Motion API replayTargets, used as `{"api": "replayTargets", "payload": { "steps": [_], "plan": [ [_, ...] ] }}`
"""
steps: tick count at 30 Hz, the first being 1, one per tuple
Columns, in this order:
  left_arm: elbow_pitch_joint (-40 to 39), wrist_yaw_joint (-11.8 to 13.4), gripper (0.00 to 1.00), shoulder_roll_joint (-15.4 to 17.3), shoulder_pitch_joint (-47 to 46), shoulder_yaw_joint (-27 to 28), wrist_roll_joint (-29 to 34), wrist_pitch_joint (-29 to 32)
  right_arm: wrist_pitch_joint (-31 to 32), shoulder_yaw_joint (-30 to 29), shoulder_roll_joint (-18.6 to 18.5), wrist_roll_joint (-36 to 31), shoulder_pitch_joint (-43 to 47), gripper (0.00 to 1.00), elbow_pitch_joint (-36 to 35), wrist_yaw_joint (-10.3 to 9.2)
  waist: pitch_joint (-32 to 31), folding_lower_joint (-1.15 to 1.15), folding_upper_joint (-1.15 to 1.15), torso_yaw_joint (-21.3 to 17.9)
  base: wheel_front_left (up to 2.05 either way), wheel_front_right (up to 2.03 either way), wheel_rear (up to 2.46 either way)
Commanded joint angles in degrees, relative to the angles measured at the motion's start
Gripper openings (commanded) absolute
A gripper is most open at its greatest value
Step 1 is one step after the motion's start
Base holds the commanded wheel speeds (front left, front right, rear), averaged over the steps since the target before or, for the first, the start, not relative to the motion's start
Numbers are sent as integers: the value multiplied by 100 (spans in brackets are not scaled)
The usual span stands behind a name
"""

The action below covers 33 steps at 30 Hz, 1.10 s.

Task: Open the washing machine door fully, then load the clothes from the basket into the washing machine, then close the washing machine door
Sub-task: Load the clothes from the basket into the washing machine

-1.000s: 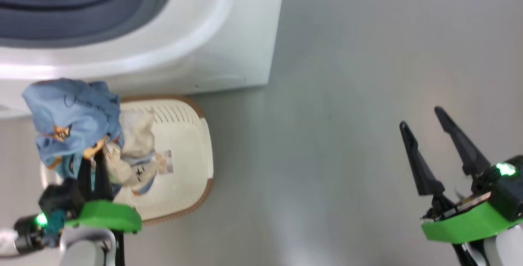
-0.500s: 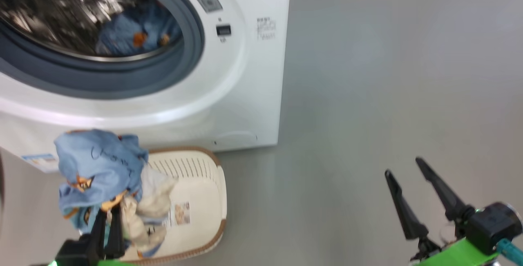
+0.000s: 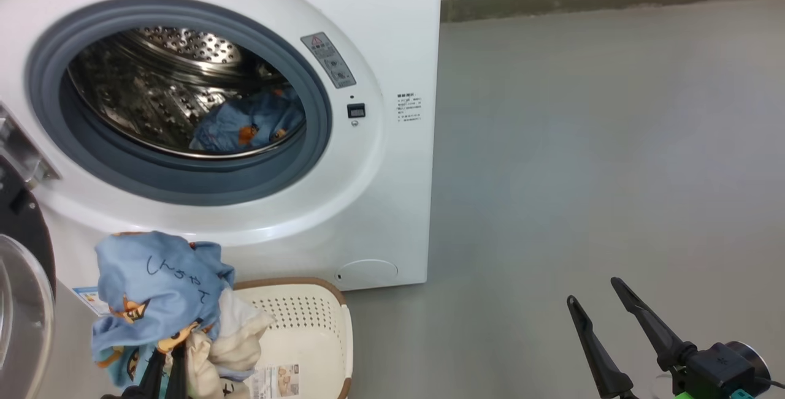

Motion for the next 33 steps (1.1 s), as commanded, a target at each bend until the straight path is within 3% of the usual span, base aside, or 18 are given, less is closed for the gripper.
{"api": "replayTargets", "payload": {
  "steps": [1, 33],
  "plan": [
    [-231, -30, 0, 106, -109, 179, -28, -13, -26, 117, -57, -26, -55, 100, -116, 9, -98, 1, 0, 37, 0, 0, 0],
    [-110, 75, 0, 164, -193, 104, -209, 87, -26, 90, 18, -24, -76, 100, -128, 9, -82, 1, 0, -73, 0, 0, 0]
  ]
}}
